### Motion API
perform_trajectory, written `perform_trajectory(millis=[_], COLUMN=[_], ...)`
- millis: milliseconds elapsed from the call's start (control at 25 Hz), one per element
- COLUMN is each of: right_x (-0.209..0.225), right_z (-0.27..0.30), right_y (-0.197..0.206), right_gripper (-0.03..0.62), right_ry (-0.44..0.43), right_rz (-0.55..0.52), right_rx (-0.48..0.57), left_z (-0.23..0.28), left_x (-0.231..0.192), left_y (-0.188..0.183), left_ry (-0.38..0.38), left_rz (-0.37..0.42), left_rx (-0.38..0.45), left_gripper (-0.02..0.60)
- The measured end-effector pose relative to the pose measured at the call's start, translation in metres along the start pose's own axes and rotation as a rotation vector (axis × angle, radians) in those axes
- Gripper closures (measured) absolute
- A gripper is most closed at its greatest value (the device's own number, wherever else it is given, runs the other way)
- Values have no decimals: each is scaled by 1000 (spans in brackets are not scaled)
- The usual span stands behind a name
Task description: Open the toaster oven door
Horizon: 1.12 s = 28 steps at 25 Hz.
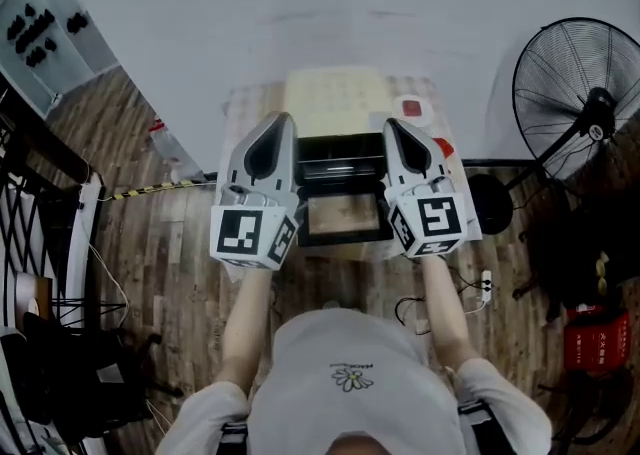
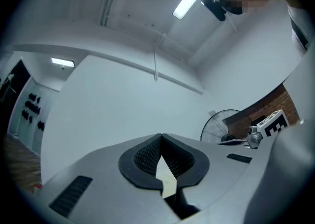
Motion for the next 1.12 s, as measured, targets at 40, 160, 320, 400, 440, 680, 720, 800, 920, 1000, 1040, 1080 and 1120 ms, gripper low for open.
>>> perform_trajectory(millis=[40,160,320,400,440,680,720,800,920,1000,1040,1080,1120], right_x=[-4,-11,-14,-13,-12,-10,-10,-7,-6,-6,-6,-6,-7], right_z=[-1,-1,-1,-1,0,1,1,2,4,4,4,4,4], right_y=[1,6,13,13,13,12,11,10,11,9,8,8,7], right_gripper=[586,586,586,586,586,586,586,586,586,586,586,586,586], right_ry=[-2,13,19,18,19,34,36,38,33,30,30,30,31], right_rz=[-7,-19,-17,-18,-20,-28,-28,-27,-32,-39,-41,-43,-45], right_rx=[-3,-12,-25,-25,-25,-19,-16,-11,-4,0,2,3,3], left_z=[-5,-11,-9,-7,-6,-4,-4,-2,-2,-3,-3,-4,-4], left_x=[1,3,7,9,9,9,8,8,10,9,9,8,7], left_y=[5,17,23,22,22,21,21,22,24,23,23,22,21], left_ry=[-15,-44,-31,-27,-26,-21,-21,-20,-20,-23,-25,-26,-28], left_rz=[-11,-38,-20,-13,-12,-7,-8,-7,4,8,9,10,10], left_rx=[-6,-29,-45,-43,-43,-41,-41,-43,-49,-50,-50,-50,-50], left_gripper=[565,565,565,565,565,565,565,565,565,565,565,565,565])
Point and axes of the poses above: the fingertips, and each gripper's own axes: z forward along the fingers, x to its right, y out of its underside, the point moved 10 cm from there along -z, backward along the fingers, and after that the axes turned 5 degrees about -y, right-handed, at the moved point
